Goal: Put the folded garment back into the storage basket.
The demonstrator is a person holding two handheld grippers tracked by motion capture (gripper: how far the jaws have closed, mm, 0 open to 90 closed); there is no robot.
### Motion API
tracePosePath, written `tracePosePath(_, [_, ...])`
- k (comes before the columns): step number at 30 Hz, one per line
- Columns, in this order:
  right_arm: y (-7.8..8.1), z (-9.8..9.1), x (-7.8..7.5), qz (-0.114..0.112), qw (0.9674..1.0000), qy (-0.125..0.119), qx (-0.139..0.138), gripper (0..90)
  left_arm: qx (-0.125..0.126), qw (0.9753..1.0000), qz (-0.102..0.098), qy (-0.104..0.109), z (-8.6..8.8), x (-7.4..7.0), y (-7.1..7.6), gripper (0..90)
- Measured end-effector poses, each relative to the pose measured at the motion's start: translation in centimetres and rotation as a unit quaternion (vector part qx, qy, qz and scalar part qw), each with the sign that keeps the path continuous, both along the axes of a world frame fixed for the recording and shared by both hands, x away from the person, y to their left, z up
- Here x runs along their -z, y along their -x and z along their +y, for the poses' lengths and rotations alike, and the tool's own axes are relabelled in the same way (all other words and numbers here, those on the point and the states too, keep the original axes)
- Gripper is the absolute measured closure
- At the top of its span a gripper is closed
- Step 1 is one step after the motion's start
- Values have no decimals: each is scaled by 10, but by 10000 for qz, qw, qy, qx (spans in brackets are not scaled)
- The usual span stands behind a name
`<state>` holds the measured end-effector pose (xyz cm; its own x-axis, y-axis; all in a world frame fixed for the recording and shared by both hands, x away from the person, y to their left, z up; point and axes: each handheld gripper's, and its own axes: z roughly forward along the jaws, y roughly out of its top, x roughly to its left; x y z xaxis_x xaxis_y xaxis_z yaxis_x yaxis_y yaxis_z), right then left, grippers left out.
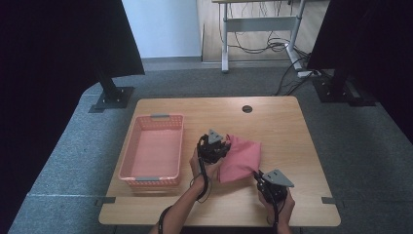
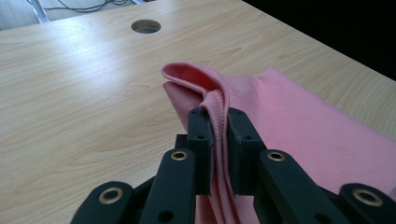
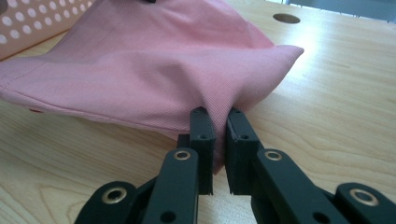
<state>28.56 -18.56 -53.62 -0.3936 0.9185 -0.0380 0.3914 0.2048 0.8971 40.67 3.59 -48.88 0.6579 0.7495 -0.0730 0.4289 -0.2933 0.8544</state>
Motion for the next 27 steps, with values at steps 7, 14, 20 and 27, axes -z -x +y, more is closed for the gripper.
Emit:
tracePosePath(7, [5,2,-8,-176,9998,-43,-12,833,-3,10000,-79,36,4,-10,2,802])
tracePosePath(14, [8,3,-15,-312,9995,-81,28,834,40,9998,-170,49,3,-19,4,802])
tracePosePath(20, [14,2,-26,-498,9987,-121,67,834,83,9997,-231,60,3,-25,8,802])
tracePosePath(27, [17,3,-33,-599,9981,-133,70,834,105,9994,-324,112,5,-36,12,802])
